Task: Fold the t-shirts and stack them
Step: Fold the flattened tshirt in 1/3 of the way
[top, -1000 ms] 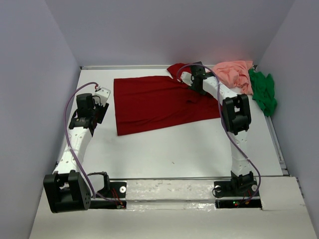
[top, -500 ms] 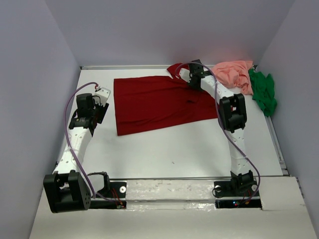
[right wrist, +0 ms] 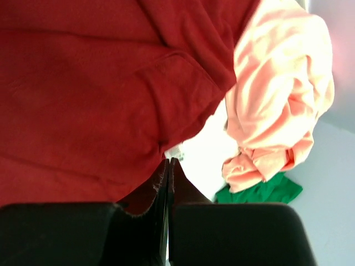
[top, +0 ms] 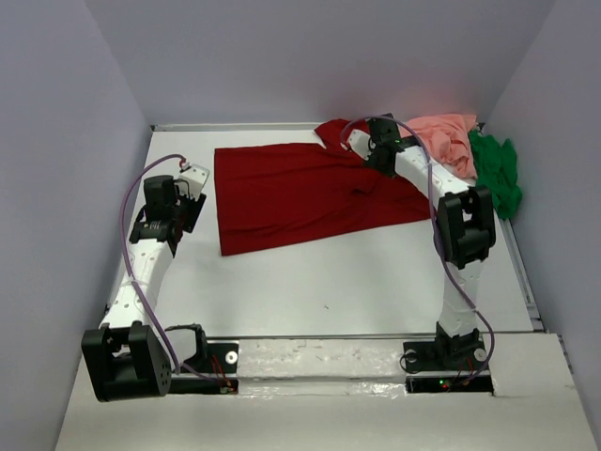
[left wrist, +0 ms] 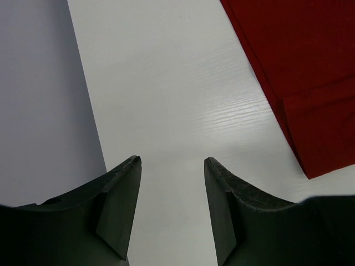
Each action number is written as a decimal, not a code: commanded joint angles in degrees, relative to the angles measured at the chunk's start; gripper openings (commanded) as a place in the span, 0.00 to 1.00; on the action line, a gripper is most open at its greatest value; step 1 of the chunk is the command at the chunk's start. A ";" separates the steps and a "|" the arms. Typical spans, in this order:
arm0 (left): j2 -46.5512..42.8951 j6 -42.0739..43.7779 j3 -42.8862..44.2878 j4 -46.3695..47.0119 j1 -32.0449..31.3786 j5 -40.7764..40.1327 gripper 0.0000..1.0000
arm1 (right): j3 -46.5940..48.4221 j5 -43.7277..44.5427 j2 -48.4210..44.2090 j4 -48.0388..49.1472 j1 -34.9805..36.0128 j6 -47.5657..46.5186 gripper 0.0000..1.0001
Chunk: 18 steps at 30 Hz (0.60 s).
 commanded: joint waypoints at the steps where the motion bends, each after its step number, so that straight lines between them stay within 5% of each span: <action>1: -1.14 -0.61 2.44 0.09 -0.26 1.40 0.61 | -2.30 -3.18 -3.46 -1.08 -0.29 4.30 0.00; 18: -1.50 -0.52 1.82 0.00 -0.26 1.40 0.61 | 10.79 -15.13 7.08 -12.86 -0.29 12.30 0.00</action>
